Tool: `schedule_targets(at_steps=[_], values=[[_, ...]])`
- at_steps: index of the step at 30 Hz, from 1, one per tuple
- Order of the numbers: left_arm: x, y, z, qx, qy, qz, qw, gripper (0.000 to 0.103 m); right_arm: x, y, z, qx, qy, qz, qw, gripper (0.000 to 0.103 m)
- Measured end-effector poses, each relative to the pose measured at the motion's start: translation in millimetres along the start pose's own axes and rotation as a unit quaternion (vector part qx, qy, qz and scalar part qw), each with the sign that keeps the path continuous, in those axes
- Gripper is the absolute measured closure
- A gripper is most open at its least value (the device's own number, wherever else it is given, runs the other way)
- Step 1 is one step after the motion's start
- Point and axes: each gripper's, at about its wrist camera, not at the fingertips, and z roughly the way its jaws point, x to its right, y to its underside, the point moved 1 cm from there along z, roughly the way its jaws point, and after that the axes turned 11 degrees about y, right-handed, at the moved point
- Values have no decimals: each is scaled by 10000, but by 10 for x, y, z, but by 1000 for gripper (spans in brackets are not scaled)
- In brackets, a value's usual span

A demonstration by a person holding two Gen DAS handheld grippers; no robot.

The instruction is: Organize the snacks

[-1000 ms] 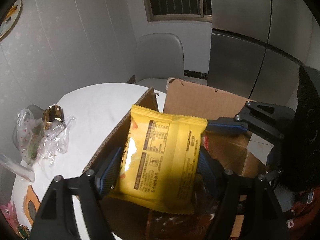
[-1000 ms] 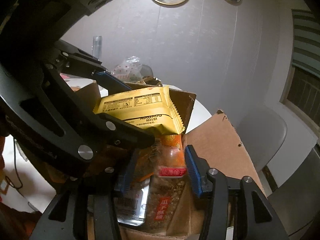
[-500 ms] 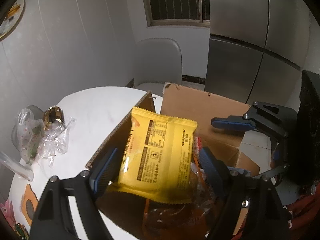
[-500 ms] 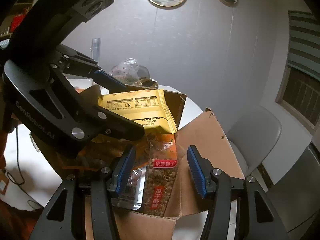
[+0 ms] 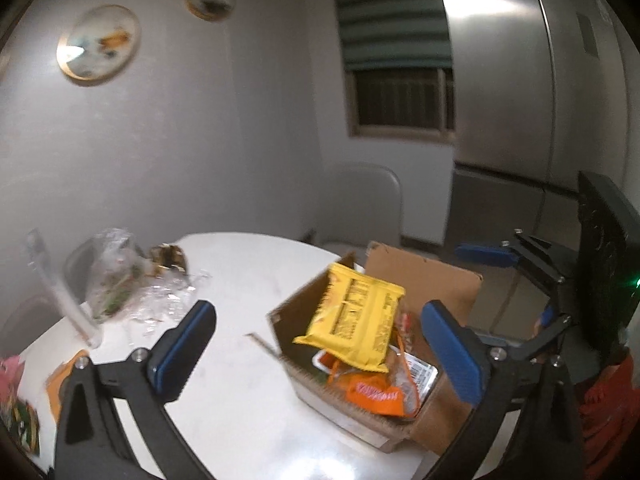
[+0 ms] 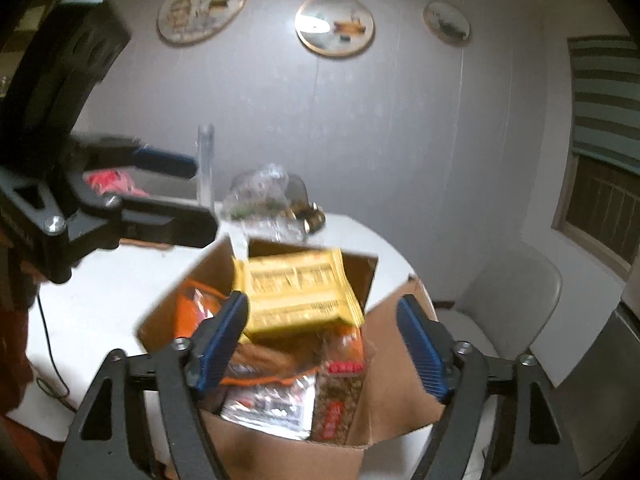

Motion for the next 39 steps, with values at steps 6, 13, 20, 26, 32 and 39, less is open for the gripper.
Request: schedule_targets(at_steps=[6, 13, 20, 26, 32, 39], values=[[-152, 289, -354, 533, -805, -495, 9941, 1, -117, -131, -261, 612, -229, 126, 9978, 0], [-341, 735, -534, 671, -1802, -1119, 9749, 1, -259, -165, -319, 886, -465, 270, 9946, 0], [-437, 970, -604, 630, -2122, -1311, 9663, 1, -367, -35, -146, 663, -569, 341, 9956, 0], [-468, 970, -660, 708, -2150, -1322, 9650, 1, -363, 21, -47, 530, -615, 486, 9955, 0], [-455, 965, -699, 765, -2152, -1327, 9645, 1, -357, 15, -44, 554, -560, 459, 9958, 0], [-465, 970, -729, 791, -2183, -1329, 9635, 1, -392, 12, -83, 598, -575, 436, 9956, 0]])
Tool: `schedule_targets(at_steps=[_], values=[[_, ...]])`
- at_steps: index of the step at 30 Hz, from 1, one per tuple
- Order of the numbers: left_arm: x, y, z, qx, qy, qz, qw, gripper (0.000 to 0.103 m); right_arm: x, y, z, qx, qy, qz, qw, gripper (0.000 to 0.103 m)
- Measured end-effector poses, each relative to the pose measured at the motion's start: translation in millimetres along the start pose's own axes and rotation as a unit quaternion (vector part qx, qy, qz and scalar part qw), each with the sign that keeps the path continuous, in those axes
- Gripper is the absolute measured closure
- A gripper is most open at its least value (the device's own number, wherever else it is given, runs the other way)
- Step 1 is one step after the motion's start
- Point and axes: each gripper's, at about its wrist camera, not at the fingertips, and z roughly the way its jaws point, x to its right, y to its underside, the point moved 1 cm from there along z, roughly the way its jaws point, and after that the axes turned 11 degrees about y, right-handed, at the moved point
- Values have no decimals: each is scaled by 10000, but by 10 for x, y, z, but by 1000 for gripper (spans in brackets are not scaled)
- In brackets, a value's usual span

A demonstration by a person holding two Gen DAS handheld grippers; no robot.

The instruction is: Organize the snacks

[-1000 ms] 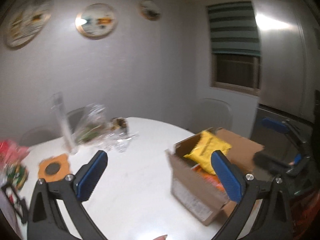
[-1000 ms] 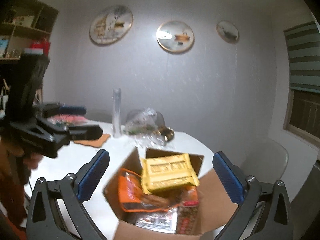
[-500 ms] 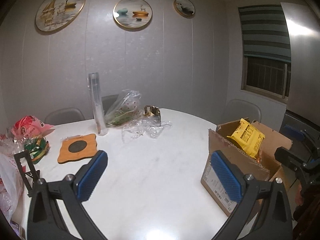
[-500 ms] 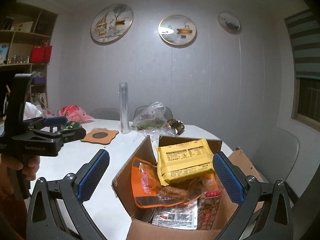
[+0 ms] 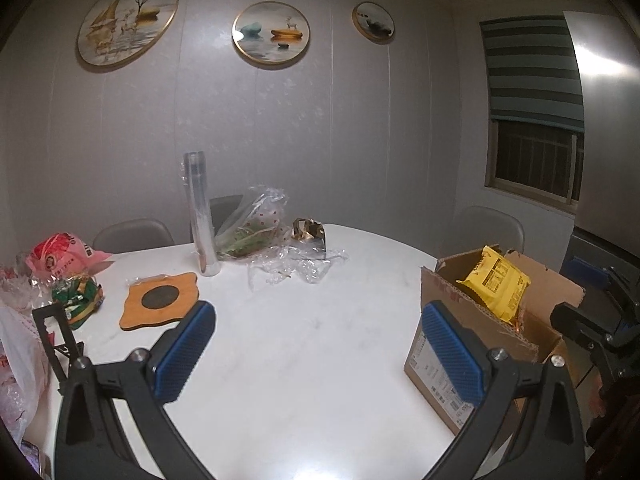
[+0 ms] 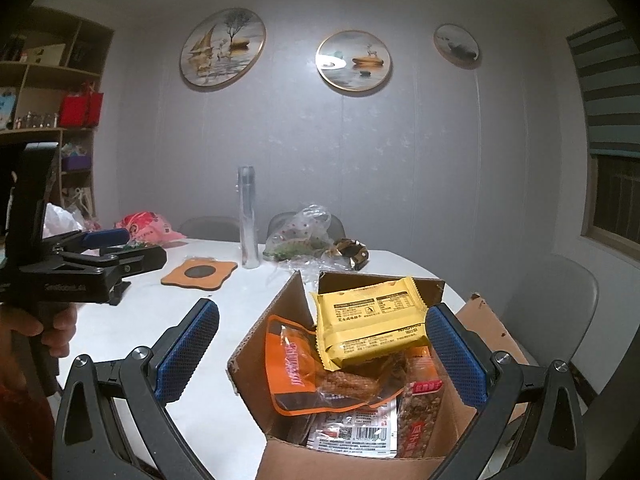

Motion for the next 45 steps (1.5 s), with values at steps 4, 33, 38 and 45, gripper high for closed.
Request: schedule_targets(at_steps=[4, 33, 38, 45], values=[[-16, 10, -14, 22, -50, 7, 10000, 1, -21, 6, -11, 7, -21, -13, 10000, 0], [-56, 77, 71, -66, -17, -72, 10000, 1, -68, 25, -43, -43, 64, -48, 10000, 0], [-39, 82, 90, -77, 19, -38, 10000, 1, -47, 32, -39, -69, 73, -2, 9999, 0], [-28, 84, 121, -102, 62, -25, 9999, 1, -28, 32, -45, -84, 97, 12, 9999, 0]])
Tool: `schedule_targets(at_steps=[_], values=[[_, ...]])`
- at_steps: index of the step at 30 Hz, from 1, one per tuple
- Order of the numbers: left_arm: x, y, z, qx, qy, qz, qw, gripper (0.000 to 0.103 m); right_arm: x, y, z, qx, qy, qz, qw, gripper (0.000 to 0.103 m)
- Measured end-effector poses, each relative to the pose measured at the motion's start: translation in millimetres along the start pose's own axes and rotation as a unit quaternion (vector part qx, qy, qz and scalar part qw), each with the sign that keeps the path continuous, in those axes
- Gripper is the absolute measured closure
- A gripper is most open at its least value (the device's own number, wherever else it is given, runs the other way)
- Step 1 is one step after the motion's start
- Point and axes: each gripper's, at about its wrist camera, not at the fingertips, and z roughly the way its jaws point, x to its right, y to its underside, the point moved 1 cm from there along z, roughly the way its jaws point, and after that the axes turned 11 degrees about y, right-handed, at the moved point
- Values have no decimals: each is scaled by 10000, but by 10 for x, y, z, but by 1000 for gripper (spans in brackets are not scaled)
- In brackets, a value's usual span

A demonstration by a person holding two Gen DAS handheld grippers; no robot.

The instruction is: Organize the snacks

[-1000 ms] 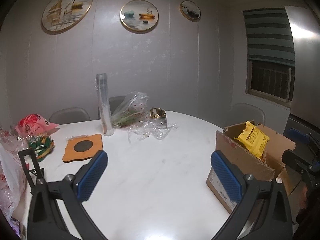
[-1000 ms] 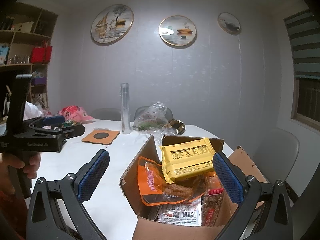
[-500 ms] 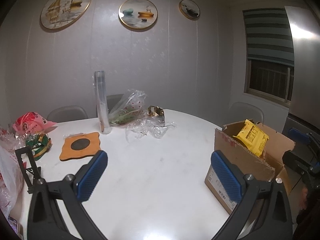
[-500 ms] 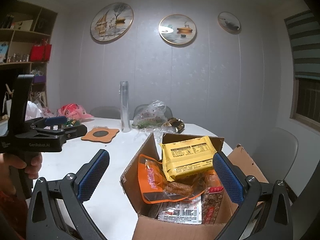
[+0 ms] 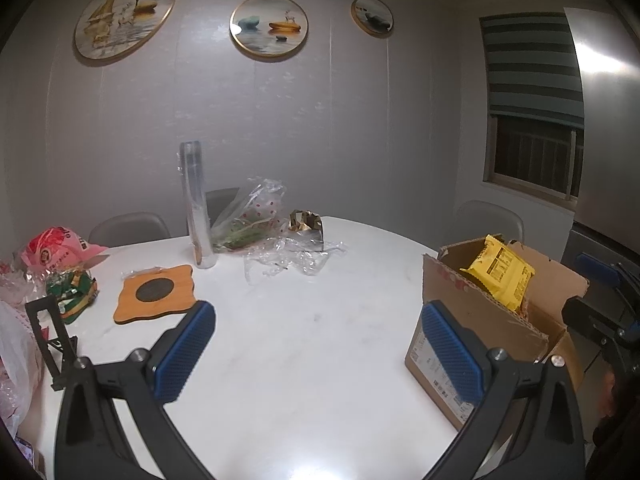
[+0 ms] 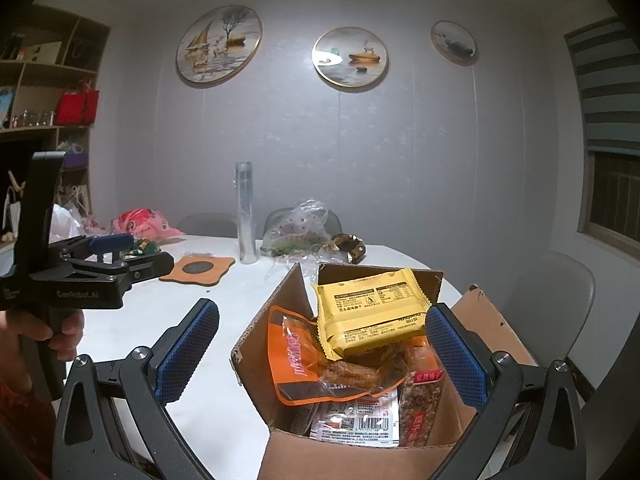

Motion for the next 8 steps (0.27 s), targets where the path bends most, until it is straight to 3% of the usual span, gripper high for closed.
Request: schedule_targets(at_steps=[8], values=[[17, -3, 15, -37, 66, 16, 10000, 1, 42, 20, -1, -29, 4, 51, 10000, 0]])
